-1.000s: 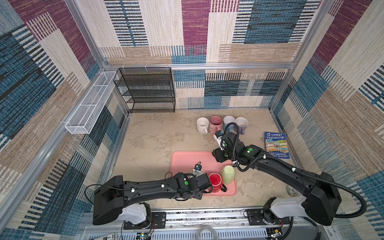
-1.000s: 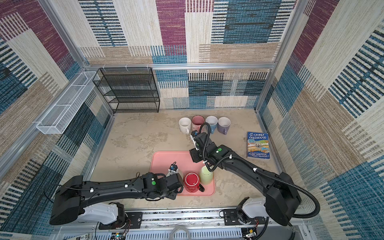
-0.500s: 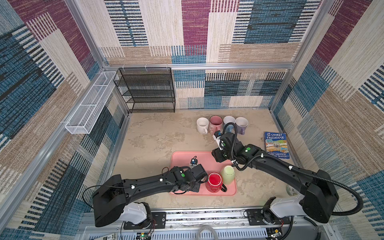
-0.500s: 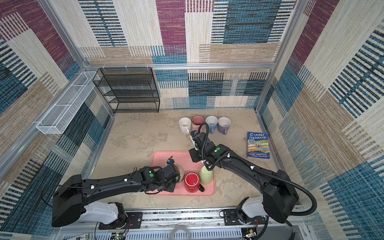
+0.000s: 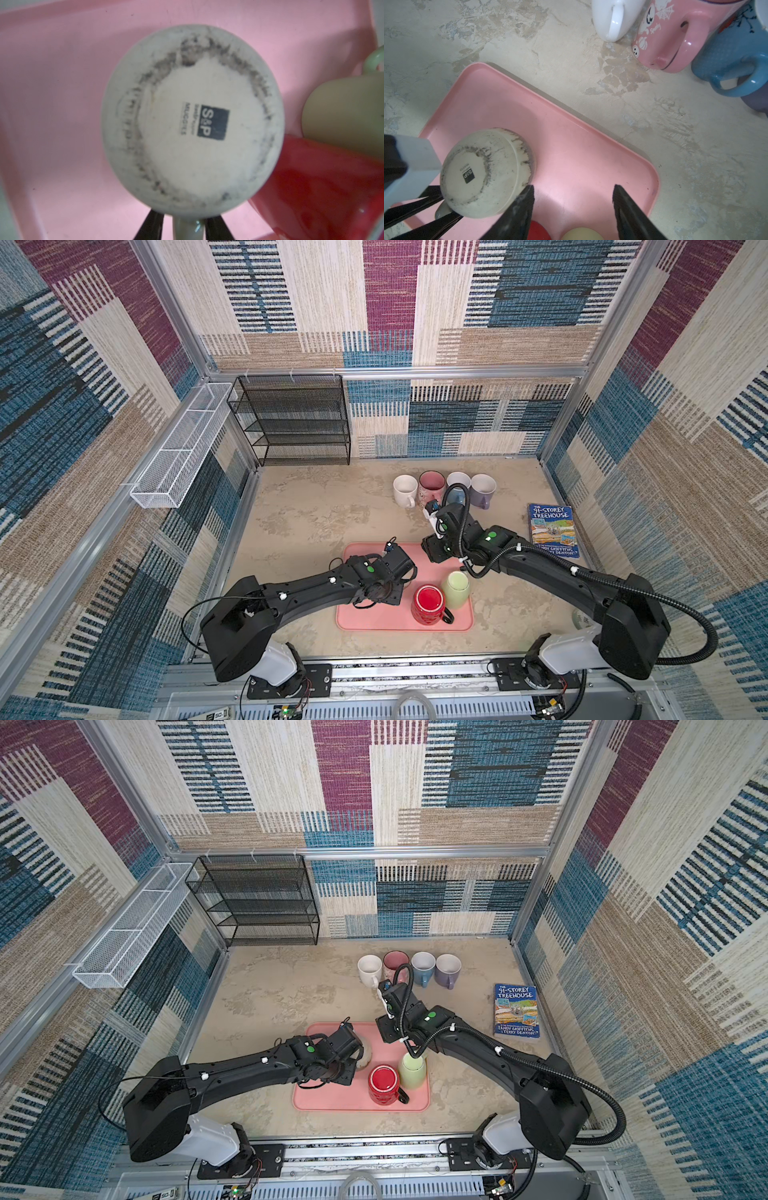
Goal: Turn the mug right side up
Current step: 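Lower the left gripper onto the cream mug's handle and close, then lift the cream mug off the tray with the left gripper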
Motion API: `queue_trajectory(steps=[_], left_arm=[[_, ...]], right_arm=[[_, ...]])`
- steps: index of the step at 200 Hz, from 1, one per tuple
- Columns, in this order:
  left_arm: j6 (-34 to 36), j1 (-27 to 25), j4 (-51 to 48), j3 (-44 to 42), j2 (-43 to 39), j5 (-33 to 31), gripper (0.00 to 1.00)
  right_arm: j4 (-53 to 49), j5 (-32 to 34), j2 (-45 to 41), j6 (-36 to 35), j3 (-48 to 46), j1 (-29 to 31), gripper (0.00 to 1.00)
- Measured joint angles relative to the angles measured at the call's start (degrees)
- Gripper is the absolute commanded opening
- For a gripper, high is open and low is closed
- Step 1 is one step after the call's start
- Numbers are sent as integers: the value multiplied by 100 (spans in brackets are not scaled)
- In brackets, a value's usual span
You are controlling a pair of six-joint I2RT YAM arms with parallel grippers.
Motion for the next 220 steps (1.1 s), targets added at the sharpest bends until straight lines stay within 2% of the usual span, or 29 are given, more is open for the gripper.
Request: queue_trajectory(steps=[29,105,220], left_arm=[[129,79,-26,11,46,0,43],[326,129,-120,138,177,-85,33],[450,129,-221,310,396,-245,37]], right_arm=[[125,-4,-26,50,-76,0,63],[302,-28,-125,170,-256,0,63],[361,-26,-315,195,-376,0,63]])
